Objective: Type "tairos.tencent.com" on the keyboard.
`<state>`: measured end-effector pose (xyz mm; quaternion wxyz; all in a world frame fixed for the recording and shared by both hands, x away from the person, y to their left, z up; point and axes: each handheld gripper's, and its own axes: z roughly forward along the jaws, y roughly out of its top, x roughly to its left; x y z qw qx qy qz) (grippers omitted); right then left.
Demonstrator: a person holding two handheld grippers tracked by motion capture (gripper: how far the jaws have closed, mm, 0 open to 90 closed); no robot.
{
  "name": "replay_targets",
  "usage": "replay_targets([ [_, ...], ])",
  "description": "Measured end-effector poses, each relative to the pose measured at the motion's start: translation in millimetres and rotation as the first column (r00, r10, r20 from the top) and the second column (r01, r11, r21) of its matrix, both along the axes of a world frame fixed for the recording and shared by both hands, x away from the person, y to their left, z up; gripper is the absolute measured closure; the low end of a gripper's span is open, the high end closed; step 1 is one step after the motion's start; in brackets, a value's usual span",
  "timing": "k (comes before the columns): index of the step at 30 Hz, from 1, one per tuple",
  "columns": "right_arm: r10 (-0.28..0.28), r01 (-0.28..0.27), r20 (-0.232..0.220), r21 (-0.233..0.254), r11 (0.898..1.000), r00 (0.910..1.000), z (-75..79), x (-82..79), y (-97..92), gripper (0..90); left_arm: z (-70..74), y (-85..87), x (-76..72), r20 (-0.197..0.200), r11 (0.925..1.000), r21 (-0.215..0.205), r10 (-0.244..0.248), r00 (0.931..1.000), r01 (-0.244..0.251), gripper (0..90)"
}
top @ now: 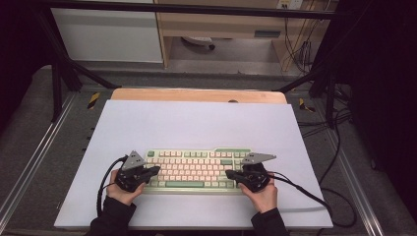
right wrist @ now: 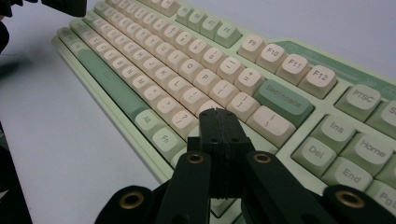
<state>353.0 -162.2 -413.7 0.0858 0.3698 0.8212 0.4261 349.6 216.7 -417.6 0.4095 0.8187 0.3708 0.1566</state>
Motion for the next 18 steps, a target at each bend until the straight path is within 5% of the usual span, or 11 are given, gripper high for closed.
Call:
replay_targets([
  [18, 0.054, -0.054, -0.008, -0.016, 0.998, 0.9985, -1.5, 1.8, 30.9, 90.0, 2.3, 11.1, -0.2, 0.001, 0.9996, -0.022, 0.017, 0.9998, -0.017, 90.0],
])
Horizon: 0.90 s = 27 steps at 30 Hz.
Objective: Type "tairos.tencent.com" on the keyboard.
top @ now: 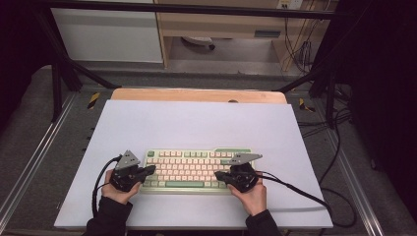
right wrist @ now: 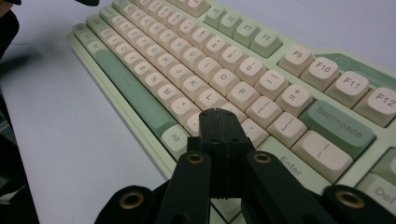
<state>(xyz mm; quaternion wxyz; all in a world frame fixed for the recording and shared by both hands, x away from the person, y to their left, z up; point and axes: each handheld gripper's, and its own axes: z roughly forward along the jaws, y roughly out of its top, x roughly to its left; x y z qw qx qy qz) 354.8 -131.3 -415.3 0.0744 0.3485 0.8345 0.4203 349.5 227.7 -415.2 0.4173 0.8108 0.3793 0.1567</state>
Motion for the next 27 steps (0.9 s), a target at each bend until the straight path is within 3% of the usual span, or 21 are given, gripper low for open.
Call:
replay_targets([
  [14, 0.034, -0.034, 0.001, -0.026, 0.999, 0.9994, -6.8, 3.2, 24.1, 90.0, -0.9, -1.1, 0.4, -0.002, 1.0000, 0.000, -0.006, 1.0000, 0.006, 90.0],
  [27, 0.036, -0.036, -0.008, -0.036, 0.999, 0.9993, -12.2, 6.4, 27.2, 90.0, -1.1, -1.8, 0.4, -0.002, 1.0000, 0.003, -0.009, 1.0000, 0.009, 89.9],
])
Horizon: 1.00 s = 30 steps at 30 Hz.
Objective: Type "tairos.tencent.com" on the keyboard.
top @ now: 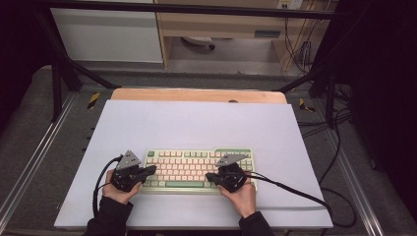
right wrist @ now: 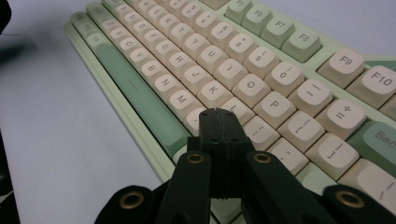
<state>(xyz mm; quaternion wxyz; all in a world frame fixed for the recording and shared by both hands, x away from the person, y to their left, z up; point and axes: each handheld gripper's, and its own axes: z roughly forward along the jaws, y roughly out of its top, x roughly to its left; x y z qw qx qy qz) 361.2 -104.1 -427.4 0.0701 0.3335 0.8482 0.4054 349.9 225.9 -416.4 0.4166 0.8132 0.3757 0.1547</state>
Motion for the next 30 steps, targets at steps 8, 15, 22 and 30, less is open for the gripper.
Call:
replay_targets([
  [8, -0.002, 0.002, 0.000, 0.000, 1.000, 1.0000, -0.9, 0.3, 0.2, 90.0, 0.2, 0.1, -0.1, 0.001, 1.0000, 0.000, 0.000, 1.0000, 0.000, 90.0],
  [15, 0.002, -0.002, 0.001, -0.013, 1.000, 1.0000, -3.4, 1.1, 1.0, 90.0, 0.2, -0.1, -0.2, 0.001, 1.0000, 0.000, 0.000, 1.0000, 0.000, 89.9],
  [22, -0.002, 0.002, 0.005, -0.003, 1.000, 1.0000, 2.1, -0.4, -1.8, 90.0, 0.3, 0.0, -0.2, 0.001, 1.0000, -0.001, -0.001, 1.0000, 0.001, 90.0],
  [30, -0.018, 0.018, 0.024, 0.002, 1.000, 0.9995, 10.5, -1.3, -13.1, 90.0, 0.9, -0.5, -0.8, 0.002, 1.0000, -0.004, -0.003, 1.0000, 0.003, 90.0],
])
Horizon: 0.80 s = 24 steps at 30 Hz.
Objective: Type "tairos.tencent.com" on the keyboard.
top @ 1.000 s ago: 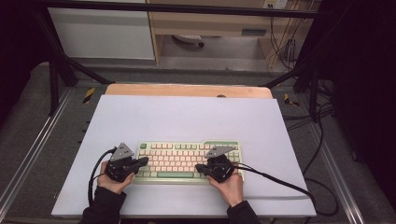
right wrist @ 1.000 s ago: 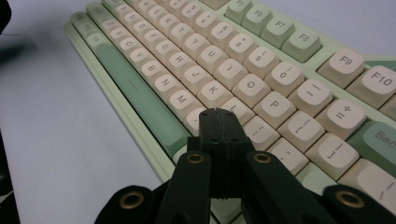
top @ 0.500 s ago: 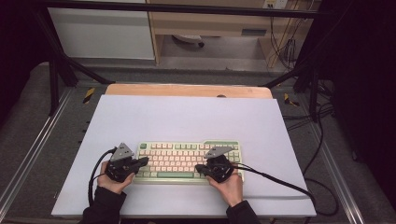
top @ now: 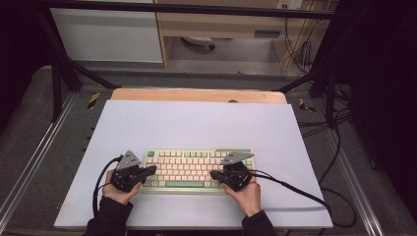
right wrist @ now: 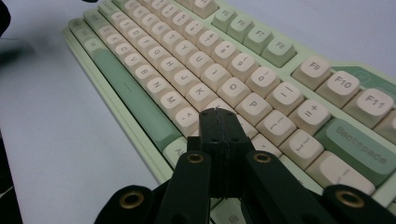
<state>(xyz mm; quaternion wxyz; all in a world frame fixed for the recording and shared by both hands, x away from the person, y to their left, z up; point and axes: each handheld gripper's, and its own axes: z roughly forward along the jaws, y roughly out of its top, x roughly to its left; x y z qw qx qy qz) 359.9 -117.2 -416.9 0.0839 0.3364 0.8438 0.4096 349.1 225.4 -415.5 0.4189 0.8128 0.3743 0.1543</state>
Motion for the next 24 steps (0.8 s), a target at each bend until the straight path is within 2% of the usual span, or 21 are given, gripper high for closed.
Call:
replay_targets([
  [10, -0.039, 0.039, -0.001, 0.016, 0.999, 0.9992, 2.3, 1.1, -20.2, 90.0, 0.1, -2.3, -0.4, -0.003, 1.0000, 0.001, -0.005, 1.0000, 0.005, 90.0],
  [24, -0.063, 0.064, -0.008, 0.017, 0.998, 0.9980, 0.8, -0.4, -35.6, 90.0, 0.9, -13.7, -1.4, -0.003, 0.9995, 0.005, -0.031, 0.9995, 0.031, 90.0],
])
